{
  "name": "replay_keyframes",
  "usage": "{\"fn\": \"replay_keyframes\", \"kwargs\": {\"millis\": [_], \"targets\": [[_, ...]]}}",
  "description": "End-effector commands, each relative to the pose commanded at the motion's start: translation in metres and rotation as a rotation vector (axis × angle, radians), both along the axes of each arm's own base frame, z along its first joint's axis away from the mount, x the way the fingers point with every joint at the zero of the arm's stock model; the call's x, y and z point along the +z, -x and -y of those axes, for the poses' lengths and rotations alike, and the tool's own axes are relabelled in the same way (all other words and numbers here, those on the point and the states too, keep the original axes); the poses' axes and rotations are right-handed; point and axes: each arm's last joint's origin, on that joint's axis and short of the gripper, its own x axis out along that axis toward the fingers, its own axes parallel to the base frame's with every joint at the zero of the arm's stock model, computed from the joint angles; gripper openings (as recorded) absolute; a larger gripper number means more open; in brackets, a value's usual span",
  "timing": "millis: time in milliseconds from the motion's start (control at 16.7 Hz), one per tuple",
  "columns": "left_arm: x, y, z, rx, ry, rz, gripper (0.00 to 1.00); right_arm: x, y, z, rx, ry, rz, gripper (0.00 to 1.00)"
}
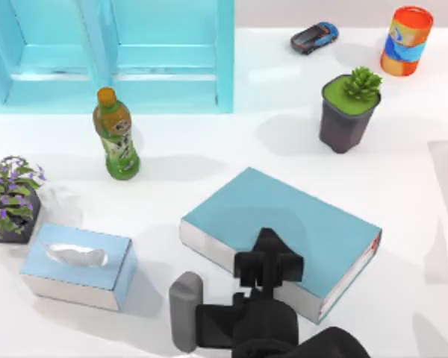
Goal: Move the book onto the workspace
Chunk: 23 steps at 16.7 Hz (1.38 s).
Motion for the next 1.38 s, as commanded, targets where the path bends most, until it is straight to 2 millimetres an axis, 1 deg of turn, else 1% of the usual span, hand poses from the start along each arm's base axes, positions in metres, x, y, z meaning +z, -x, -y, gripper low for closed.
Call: {"fn": "replay_keyframes", "kwargs": {"millis": [360, 600, 1380], "targets": [[-0.026, 0.000, 0.000, 0.000, 0.000, 0.000, 0.00, 0.000, 0.000, 0.000, 0.000, 0.000, 0.000, 1.00], [-0.027, 0.000, 0.000, 0.000, 0.000, 0.000, 0.00, 0.000, 0.000, 0.000, 0.000, 0.000, 0.000, 1.00], [-0.027, 0.000, 0.000, 0.000, 0.000, 0.000, 0.98, 0.000, 0.000, 0.000, 0.000, 0.000, 0.000, 1.00]]}}
